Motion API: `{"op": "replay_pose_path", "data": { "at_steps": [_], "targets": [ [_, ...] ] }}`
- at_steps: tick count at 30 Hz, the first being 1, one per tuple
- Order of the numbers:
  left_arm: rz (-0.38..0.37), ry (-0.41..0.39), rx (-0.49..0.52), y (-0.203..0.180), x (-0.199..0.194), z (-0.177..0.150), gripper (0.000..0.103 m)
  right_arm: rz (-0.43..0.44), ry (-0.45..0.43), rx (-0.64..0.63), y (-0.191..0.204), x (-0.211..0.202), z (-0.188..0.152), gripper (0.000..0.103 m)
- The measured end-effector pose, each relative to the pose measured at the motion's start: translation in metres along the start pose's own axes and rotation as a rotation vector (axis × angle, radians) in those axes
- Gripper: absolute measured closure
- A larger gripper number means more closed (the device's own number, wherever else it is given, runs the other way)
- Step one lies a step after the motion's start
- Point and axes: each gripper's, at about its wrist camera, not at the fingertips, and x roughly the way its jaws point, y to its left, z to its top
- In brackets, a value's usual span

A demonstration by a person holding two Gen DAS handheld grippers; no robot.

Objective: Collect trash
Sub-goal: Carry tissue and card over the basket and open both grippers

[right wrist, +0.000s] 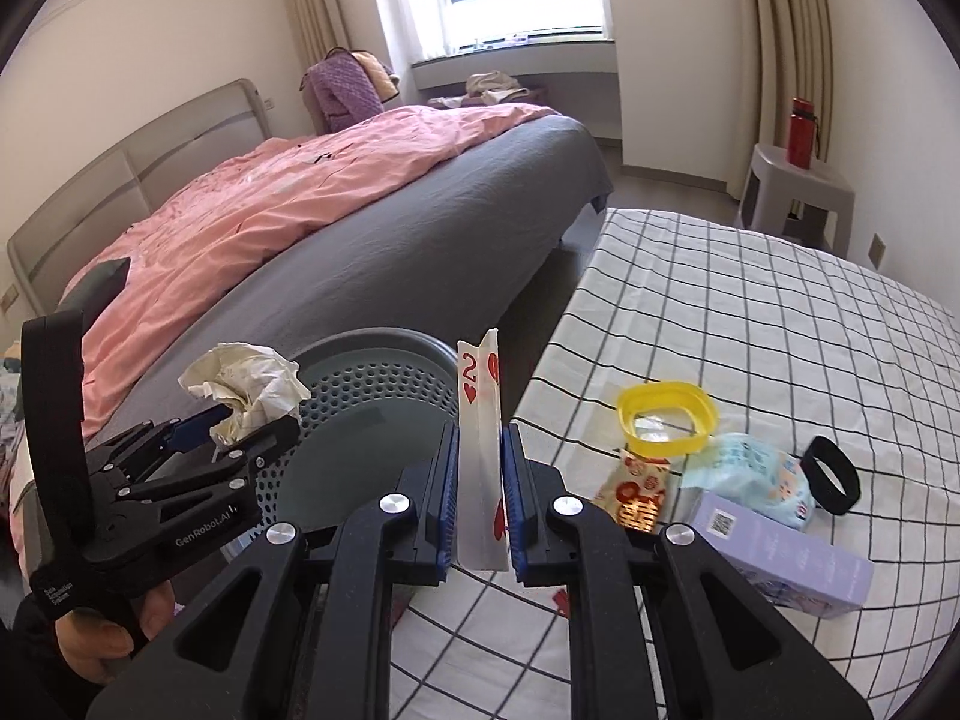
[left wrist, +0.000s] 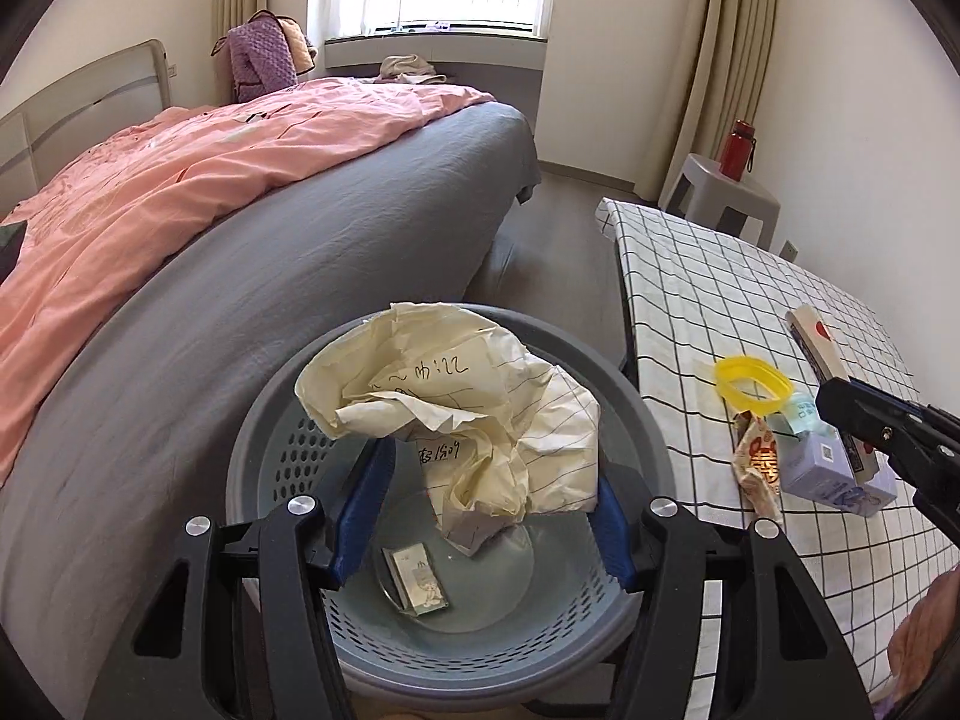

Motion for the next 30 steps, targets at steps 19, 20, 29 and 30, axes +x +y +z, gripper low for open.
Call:
{"op": "replay_pose_path", "data": {
  "at_steps": [19,20,29,30],
  "targets": [
    [0.089,0.058,-0.049,0.039,0.024,-0.007,0.044,0.138,0.117,-0.097,0.039,0.077,0.001,0.088],
    [0.090,0.063,-0.048,0.039,0.026,-0.007,0.044,0.142,0.122,-0.098,0.039,0.078,0.000,0.088],
    [0.098,0.067,-0.045,0.037,0.029,-0.007,0.043,0.156,0.135,-0.101,0.038,0.085,-0.003,0.086],
    [0.101,0.065,-0.047,0.038,0.029,-0.007,0.042,0.154,0.134,-0.101,0.037,0.086,-0.002,0.085]
  ]
}}
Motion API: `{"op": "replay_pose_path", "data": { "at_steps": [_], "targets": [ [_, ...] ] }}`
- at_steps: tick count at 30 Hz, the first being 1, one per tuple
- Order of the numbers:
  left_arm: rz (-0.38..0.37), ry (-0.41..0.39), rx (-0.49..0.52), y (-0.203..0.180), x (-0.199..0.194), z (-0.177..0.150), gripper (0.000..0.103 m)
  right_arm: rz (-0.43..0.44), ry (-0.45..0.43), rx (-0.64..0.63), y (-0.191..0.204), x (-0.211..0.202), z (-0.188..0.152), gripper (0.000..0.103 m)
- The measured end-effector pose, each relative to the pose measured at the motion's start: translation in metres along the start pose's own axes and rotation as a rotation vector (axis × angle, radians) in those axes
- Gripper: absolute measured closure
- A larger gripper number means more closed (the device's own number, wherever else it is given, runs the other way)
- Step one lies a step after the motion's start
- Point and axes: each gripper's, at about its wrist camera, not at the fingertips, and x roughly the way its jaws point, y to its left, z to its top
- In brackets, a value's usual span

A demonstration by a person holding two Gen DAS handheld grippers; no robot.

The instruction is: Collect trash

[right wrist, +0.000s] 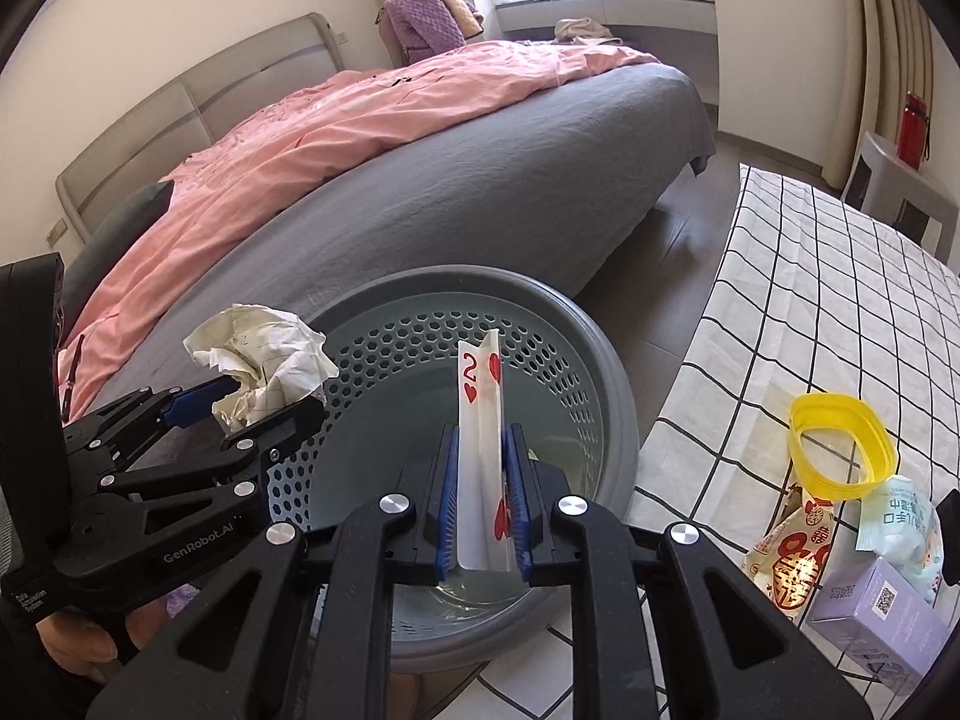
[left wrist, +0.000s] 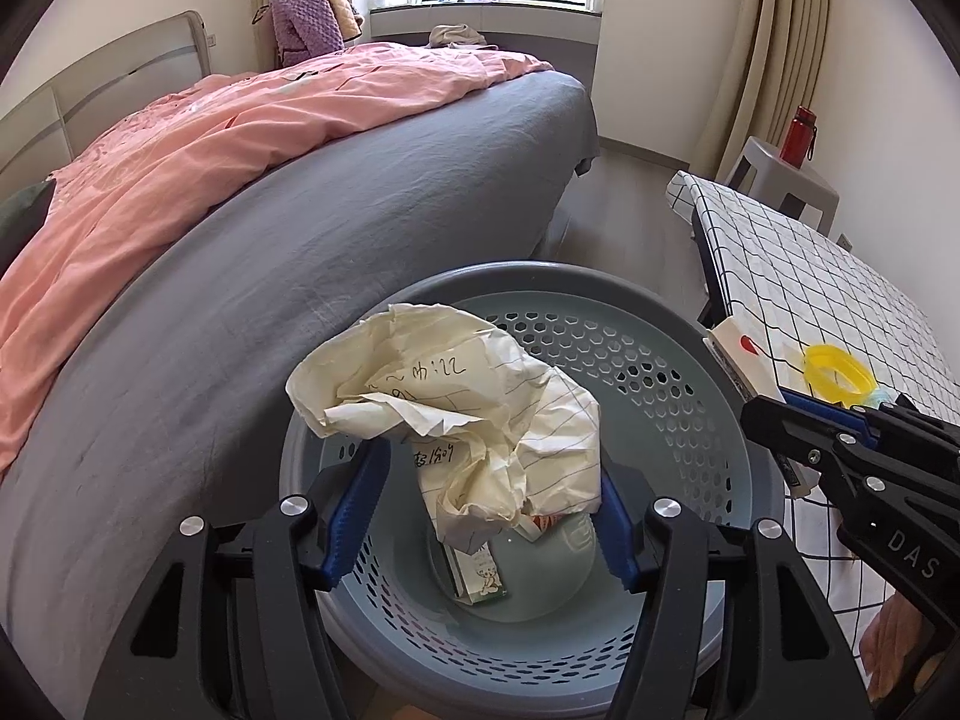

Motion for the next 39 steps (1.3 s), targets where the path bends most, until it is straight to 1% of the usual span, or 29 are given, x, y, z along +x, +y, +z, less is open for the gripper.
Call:
{"op": "replay_pose_path", "data": {
  "at_steps": [2,4,5,6,7,8,9,14,34,39],
  "targets": [
    [0.008,-0.005,-0.004,0.002,-0.001,0.001,0.039,-0.006,-0.006,-0.003,-0.001,-0.002,0.000,0.085],
    [0.022,-0.010,-0.007,0.003,-0.002,0.000,0.035,-0.010,-0.016,-0.006,0.000,-0.004,0.001,0.081],
    [0.028,-0.011,-0.009,0.004,-0.002,0.000,0.035,-0.010,-0.020,-0.006,0.000,-0.005,0.001,0.081],
    [0.030,-0.010,-0.010,0.004,-0.002,0.001,0.034,-0.011,-0.024,-0.006,0.000,-0.006,0.001,0.076],
    [0.032,-0.011,-0.011,0.005,-0.002,0.000,0.033,-0.013,-0.029,-0.004,-0.001,-0.008,0.001,0.067],
    [0.036,-0.013,-0.012,0.005,-0.002,0.000,0.032,-0.016,-0.037,-0.004,-0.001,-0.009,0.001,0.063],
    [0.040,-0.015,-0.013,0.005,-0.003,0.000,0.032,-0.021,-0.041,-0.004,-0.001,-0.010,0.001,0.062],
    [0.052,-0.023,-0.016,0.006,-0.005,0.000,0.029,-0.022,-0.045,-0.001,-0.002,-0.013,0.002,0.062],
    [0.070,-0.034,-0.024,0.006,-0.007,0.000,0.029,-0.028,-0.037,0.006,-0.002,-0.011,-0.001,0.062],
    [0.072,-0.039,-0.021,0.004,-0.008,0.000,0.029,-0.041,-0.040,0.004,-0.003,-0.012,-0.002,0.060]
  ]
}}
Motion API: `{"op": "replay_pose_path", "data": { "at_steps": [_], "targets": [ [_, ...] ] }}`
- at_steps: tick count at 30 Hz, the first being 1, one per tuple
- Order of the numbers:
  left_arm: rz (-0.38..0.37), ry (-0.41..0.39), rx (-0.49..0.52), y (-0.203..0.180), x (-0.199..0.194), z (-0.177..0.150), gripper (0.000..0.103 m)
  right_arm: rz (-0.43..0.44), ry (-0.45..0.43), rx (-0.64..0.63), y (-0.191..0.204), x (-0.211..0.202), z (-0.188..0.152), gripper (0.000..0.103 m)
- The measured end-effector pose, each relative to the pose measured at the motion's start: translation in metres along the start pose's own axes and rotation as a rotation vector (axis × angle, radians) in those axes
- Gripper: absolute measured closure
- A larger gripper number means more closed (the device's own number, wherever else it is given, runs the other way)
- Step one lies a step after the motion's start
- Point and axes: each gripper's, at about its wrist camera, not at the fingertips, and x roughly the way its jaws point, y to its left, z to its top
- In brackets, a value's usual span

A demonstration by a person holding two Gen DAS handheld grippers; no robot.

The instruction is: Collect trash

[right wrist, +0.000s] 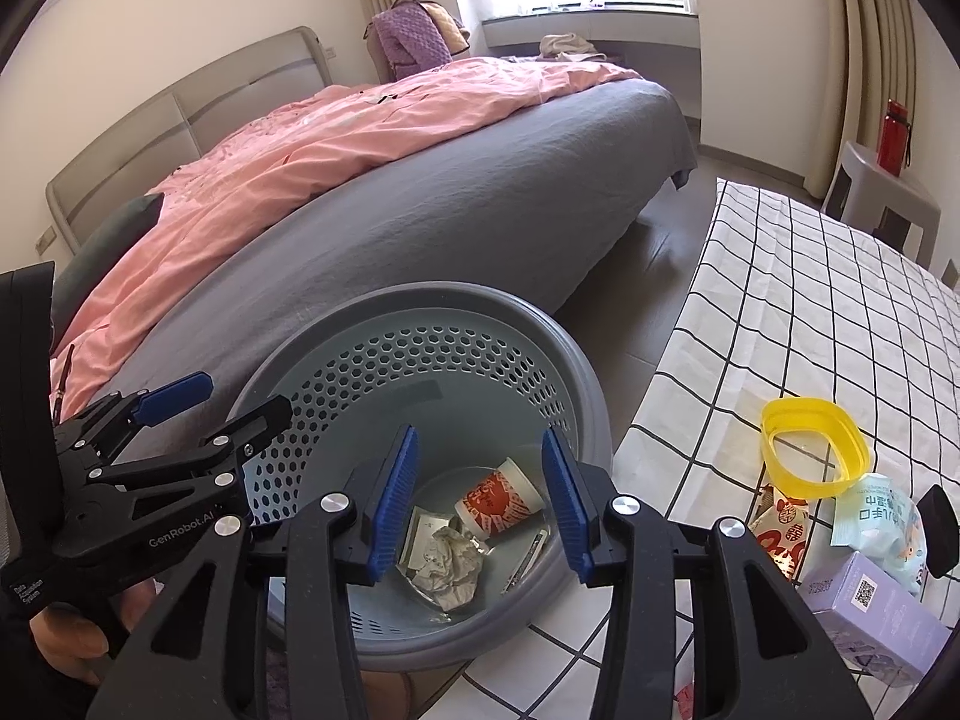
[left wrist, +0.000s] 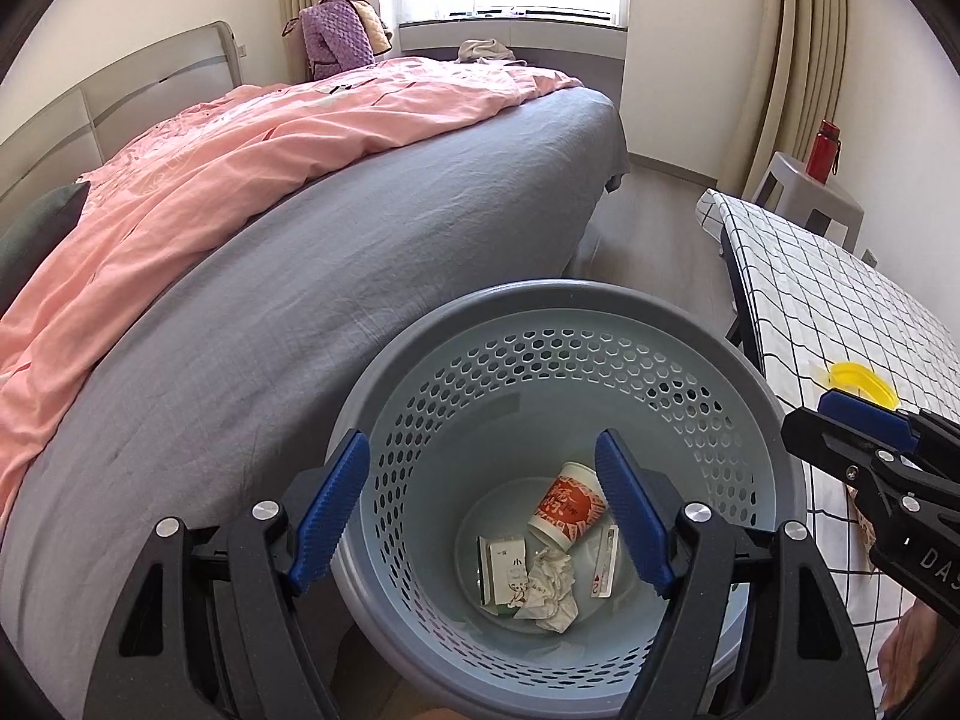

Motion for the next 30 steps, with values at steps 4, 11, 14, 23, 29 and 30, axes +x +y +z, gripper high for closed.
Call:
{"op": "replay_pose_path", "data": {
  "at_steps": [4,11,14,23,29,30],
  "targets": [
    [0.000,-0.005,0.003,-0.001,-0.002,-0.001,0.029,-0.009,-0.001,-0.005,0.001,-0.001,-0.002,0.058],
    [-0.005,-0.016,0.005,-0.004,-0.006,-0.001,0.029,-0.032,-0.018,-0.003,-0.001,-0.010,-0.006,0.049],
    [-0.008,-0.021,0.007,-0.005,-0.009,-0.002,0.029,-0.041,-0.023,0.001,-0.002,-0.014,-0.007,0.049],
    [-0.021,-0.058,0.027,-0.013,-0.021,-0.004,0.028,-0.075,-0.046,0.011,-0.005,-0.032,-0.013,0.041],
    [-0.044,-0.075,0.047,-0.023,-0.028,-0.005,0.028,-0.104,-0.052,0.025,-0.013,-0.049,-0.024,0.034],
    [-0.047,-0.078,0.052,-0.026,-0.029,-0.006,0.028,-0.110,-0.052,0.031,-0.015,-0.053,-0.027,0.032]
  ]
}}
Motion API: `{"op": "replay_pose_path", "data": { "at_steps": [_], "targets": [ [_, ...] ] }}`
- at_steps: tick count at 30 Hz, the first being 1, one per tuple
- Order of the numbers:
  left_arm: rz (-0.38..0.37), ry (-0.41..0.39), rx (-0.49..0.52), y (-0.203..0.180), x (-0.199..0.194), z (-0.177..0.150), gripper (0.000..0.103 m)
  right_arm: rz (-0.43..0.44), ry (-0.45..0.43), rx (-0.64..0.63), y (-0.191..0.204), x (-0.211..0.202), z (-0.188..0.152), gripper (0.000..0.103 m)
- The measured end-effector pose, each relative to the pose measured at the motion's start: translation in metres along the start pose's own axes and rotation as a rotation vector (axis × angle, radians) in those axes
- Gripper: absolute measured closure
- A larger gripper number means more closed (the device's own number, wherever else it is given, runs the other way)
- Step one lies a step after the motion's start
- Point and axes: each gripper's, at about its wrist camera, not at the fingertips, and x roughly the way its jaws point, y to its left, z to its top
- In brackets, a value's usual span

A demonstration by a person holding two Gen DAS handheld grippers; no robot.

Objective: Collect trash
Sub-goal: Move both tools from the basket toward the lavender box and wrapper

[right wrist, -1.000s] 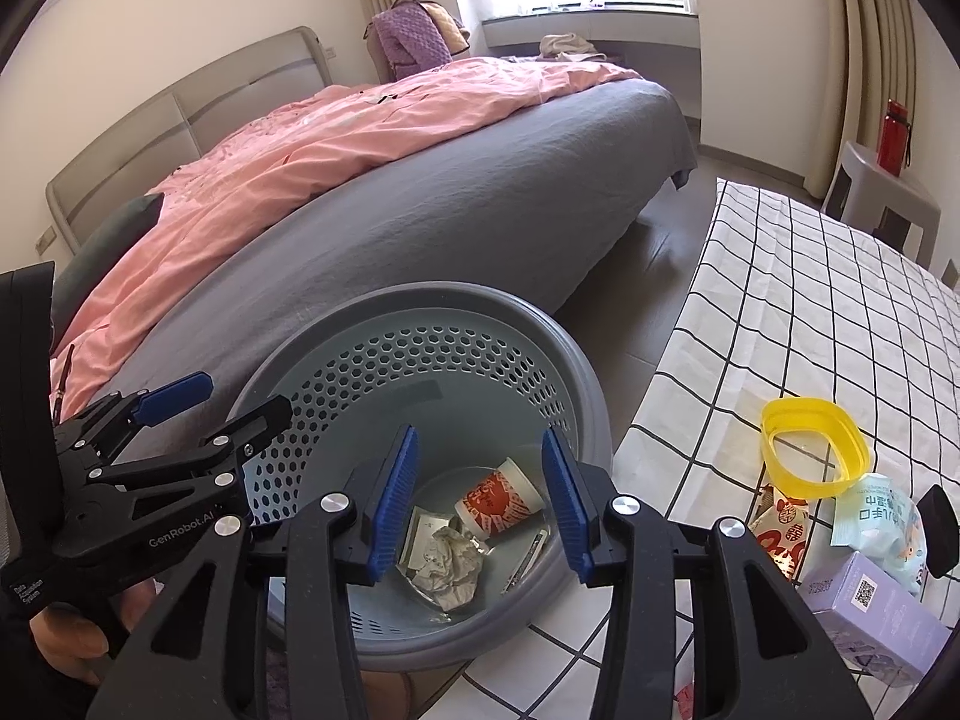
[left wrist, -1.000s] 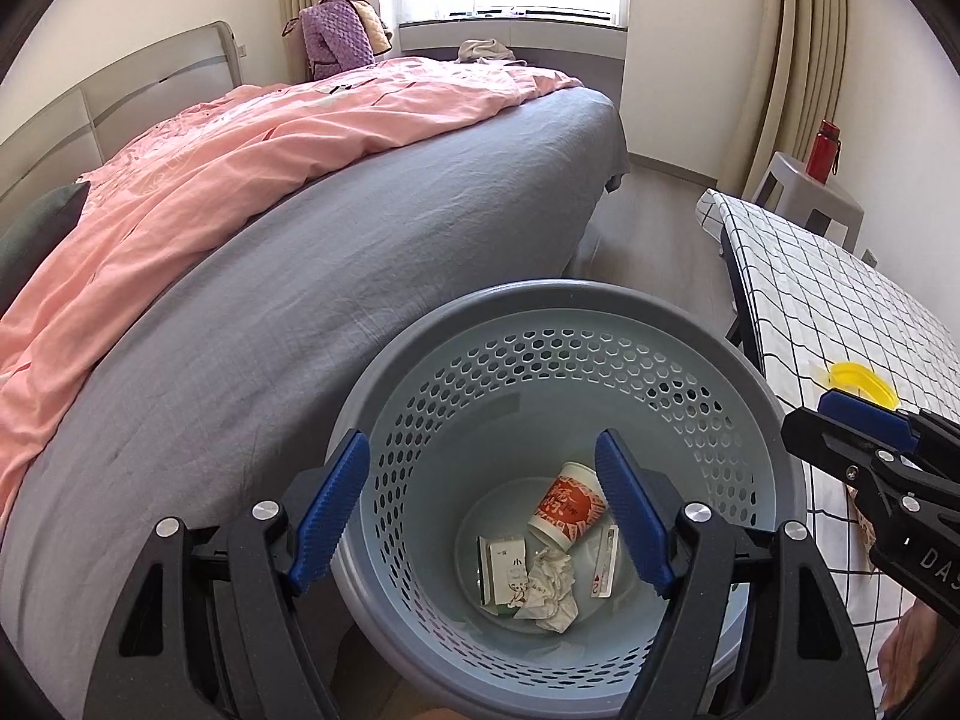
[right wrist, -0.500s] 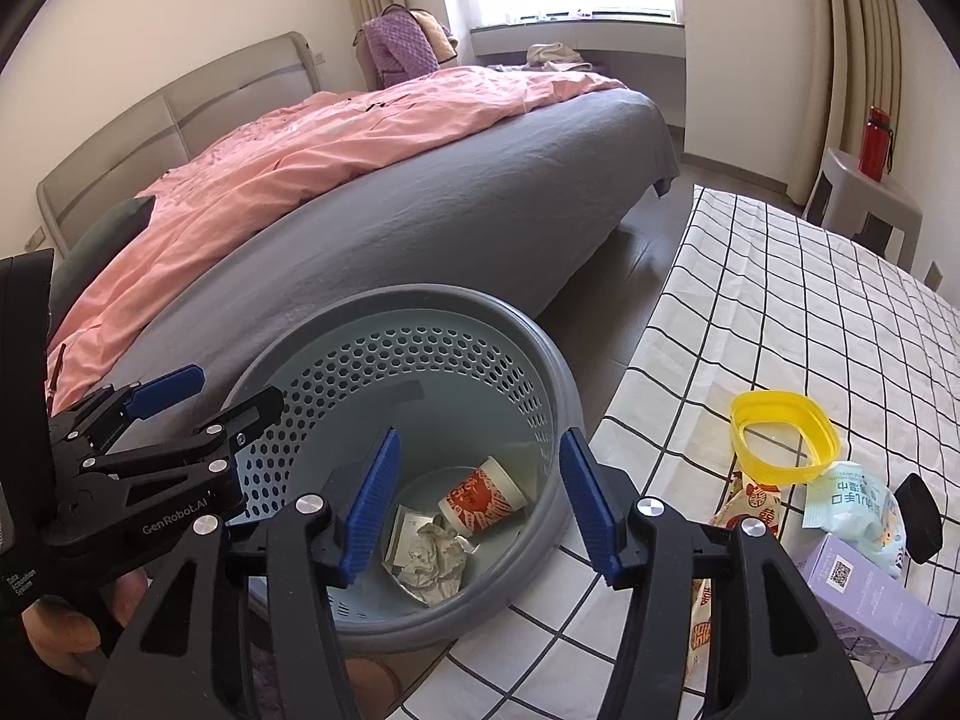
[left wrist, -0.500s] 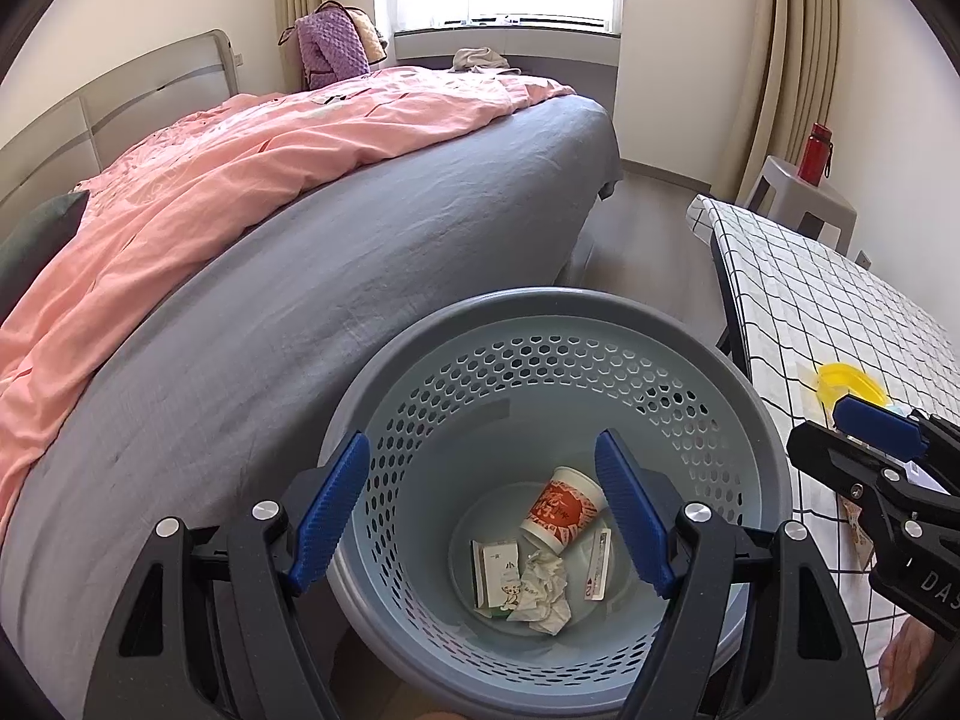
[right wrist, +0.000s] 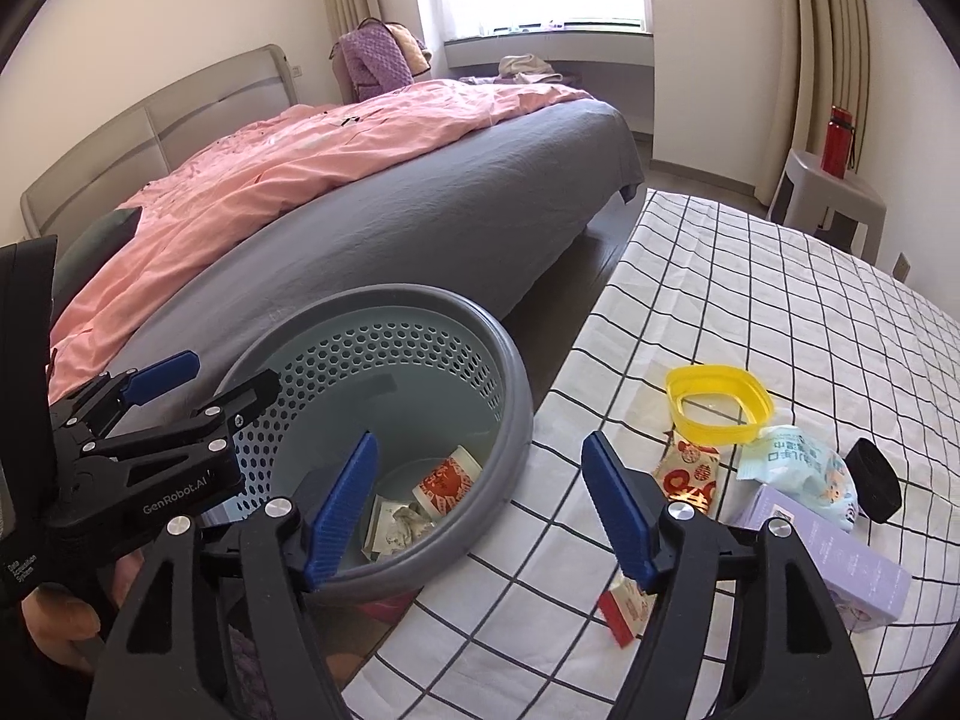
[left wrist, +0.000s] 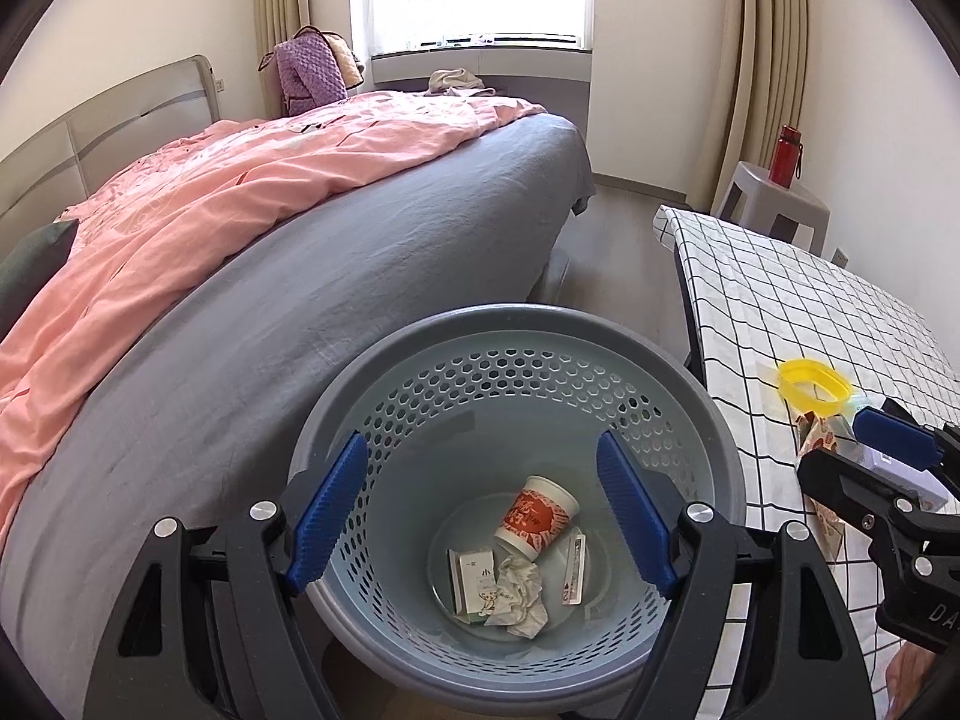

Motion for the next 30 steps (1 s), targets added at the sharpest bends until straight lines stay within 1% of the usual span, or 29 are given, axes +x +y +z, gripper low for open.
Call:
{"op": "replay_pose_path", "data": {
  "at_steps": [3,7,10,12,18,21,23,25,30],
  "targets": [
    [-0.018,-0.007,0.012,-0.009,-0.004,-0.001,0.028,-0.018,-0.005,0.023,-0.010,-0.010,-0.006,0.028],
    [-0.042,-0.013,0.028,-0.019,-0.008,-0.004,0.028,-0.052,-0.004,0.059,-0.028,-0.025,-0.016,0.027],
    [-0.061,-0.020,0.035,-0.028,-0.012,-0.004,0.027,-0.098,-0.001,0.066,-0.041,-0.038,-0.025,0.024],
    [-0.071,-0.028,0.039,-0.034,-0.014,-0.005,0.024,-0.133,-0.001,0.067,-0.051,-0.048,-0.030,0.024],
    [-0.110,-0.031,0.056,-0.058,-0.019,-0.008,0.024,-0.219,-0.002,0.103,-0.093,-0.074,-0.046,0.021],
    [-0.128,-0.029,0.071,-0.072,-0.020,-0.010,0.023,-0.264,0.009,0.122,-0.115,-0.079,-0.054,0.020],
    [-0.136,-0.029,0.083,-0.081,-0.022,-0.013,0.020,-0.280,0.018,0.134,-0.130,-0.079,-0.059,0.018],
    [-0.141,-0.025,0.099,-0.090,-0.022,-0.015,0.020,-0.293,0.030,0.139,-0.142,-0.078,-0.063,0.017],
    [-0.141,-0.016,0.135,-0.107,-0.020,-0.021,0.020,-0.290,0.060,0.152,-0.165,-0.071,-0.071,0.015]
  ]
}}
